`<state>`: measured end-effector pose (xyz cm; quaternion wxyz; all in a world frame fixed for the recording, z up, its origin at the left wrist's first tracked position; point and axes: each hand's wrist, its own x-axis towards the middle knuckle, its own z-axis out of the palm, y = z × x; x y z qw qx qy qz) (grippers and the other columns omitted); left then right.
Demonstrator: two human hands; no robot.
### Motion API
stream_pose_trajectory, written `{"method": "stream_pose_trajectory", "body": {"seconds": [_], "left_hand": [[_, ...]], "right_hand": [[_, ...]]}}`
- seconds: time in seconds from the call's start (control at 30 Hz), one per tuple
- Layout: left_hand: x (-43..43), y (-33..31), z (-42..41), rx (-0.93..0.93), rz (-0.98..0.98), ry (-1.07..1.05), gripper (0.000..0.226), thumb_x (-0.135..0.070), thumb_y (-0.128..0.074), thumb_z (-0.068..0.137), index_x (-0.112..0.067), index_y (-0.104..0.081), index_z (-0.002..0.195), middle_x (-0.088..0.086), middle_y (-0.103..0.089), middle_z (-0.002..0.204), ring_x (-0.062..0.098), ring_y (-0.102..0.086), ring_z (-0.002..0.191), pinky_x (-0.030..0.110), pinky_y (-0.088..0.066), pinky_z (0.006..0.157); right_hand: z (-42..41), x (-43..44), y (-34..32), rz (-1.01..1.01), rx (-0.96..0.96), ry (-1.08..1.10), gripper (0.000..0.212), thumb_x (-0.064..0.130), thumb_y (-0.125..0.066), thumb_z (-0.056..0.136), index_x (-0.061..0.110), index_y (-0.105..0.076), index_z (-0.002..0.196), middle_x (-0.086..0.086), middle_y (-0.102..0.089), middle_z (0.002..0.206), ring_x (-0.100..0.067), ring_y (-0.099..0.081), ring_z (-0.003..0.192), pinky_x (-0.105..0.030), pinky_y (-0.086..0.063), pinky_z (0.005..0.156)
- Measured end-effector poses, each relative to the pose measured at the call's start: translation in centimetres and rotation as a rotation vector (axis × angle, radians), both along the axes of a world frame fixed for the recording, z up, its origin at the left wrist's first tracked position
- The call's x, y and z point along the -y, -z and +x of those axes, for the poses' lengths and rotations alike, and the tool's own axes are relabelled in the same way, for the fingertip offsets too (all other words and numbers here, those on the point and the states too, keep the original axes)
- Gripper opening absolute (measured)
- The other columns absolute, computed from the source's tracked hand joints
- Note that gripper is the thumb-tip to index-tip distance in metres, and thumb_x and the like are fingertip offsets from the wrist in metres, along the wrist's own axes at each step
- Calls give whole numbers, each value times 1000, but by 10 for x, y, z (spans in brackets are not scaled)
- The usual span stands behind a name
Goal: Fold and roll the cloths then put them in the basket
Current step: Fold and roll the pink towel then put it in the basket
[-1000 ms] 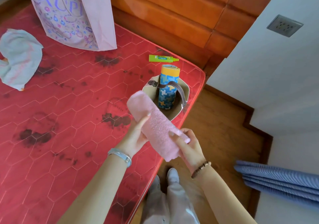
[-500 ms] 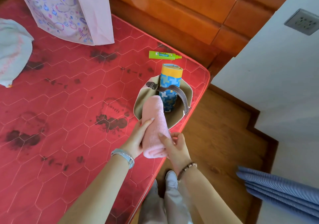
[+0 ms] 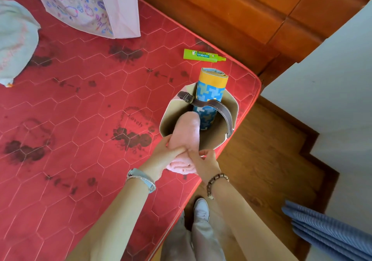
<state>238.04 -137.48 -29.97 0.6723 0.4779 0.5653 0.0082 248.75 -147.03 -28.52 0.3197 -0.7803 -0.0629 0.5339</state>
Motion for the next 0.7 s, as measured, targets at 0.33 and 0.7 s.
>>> {"method": "stream_pose_trajectory", "body": {"seconds": [0.33,0.7], "left_hand": [[2,2,16,-45,24,54,32,-24,-65,88,-18,-57,118,5,-64,107,15,-62,97,31,-52,77],[25,19,34,-267,164,174,59,-39,-42,101,-31,-22,155,15,-33,152,36,-31,136,38,-26,108]], "right_hand": [[15,-4,18,-20,-79,7,40,40,-55,92,28,-43,129,-4,-62,115,-27,-66,102,-49,-56,90],[25,-7,30,-107,-103,214,33,31,-56,92,10,-57,118,-13,-65,109,-31,-67,100,-49,-58,87]]}}
